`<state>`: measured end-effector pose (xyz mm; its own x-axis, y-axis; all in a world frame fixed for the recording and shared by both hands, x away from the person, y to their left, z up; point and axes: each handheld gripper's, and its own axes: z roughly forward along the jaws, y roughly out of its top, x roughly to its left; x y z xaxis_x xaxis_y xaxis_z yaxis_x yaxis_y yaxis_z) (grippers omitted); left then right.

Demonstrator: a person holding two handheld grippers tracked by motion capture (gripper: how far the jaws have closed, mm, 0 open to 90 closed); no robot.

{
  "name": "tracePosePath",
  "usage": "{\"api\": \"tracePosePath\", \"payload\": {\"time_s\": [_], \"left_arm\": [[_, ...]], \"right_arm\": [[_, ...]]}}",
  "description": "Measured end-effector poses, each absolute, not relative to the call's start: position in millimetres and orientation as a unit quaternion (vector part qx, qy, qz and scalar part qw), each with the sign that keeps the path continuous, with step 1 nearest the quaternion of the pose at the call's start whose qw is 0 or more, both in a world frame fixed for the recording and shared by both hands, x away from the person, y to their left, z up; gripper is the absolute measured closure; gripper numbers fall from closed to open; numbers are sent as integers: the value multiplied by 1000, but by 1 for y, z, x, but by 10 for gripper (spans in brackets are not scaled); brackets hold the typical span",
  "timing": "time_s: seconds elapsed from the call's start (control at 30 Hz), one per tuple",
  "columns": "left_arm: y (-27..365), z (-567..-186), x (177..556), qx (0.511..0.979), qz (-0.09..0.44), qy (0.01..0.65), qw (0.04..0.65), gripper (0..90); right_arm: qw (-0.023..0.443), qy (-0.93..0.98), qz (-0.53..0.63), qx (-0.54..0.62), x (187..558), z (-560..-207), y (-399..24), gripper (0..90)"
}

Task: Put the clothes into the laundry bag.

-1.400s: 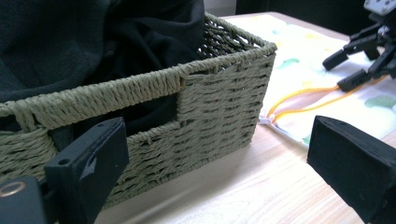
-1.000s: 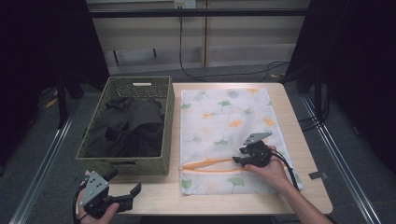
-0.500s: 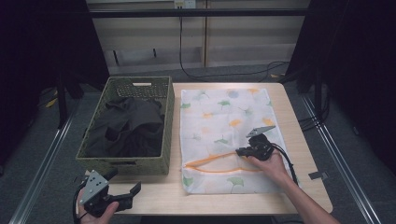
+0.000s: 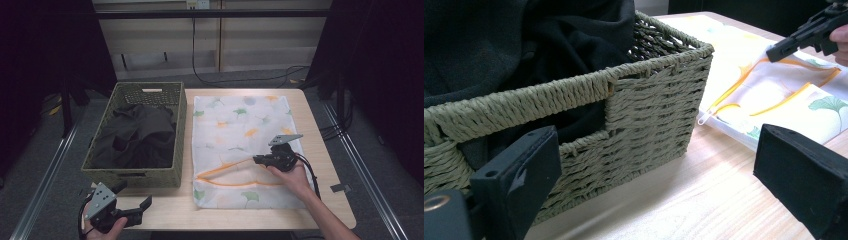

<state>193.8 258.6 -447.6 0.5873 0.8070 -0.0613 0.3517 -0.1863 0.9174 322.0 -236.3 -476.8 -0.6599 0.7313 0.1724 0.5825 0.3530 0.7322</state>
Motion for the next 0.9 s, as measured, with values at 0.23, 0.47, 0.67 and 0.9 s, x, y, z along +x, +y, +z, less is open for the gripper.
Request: {"api": "tracePosePath", "payload": {"time_s": [0.23, 0.47, 0.67, 0.9], "left_arm": [[257, -448, 194, 739, 219, 386, 506, 48], [256, -448, 193, 742, 209, 383, 509, 48], [255, -447, 192, 737, 202, 381, 521, 48], [255, -447, 193, 733, 197, 382, 527, 44]], "right_arm": [[106, 803, 428, 402, 320, -465, -240, 892], [118, 792, 453, 392, 315, -453, -238, 891], [131, 777, 473, 395, 314, -441, -241, 892], [143, 766, 493, 387, 319, -425, -236, 890]]}}
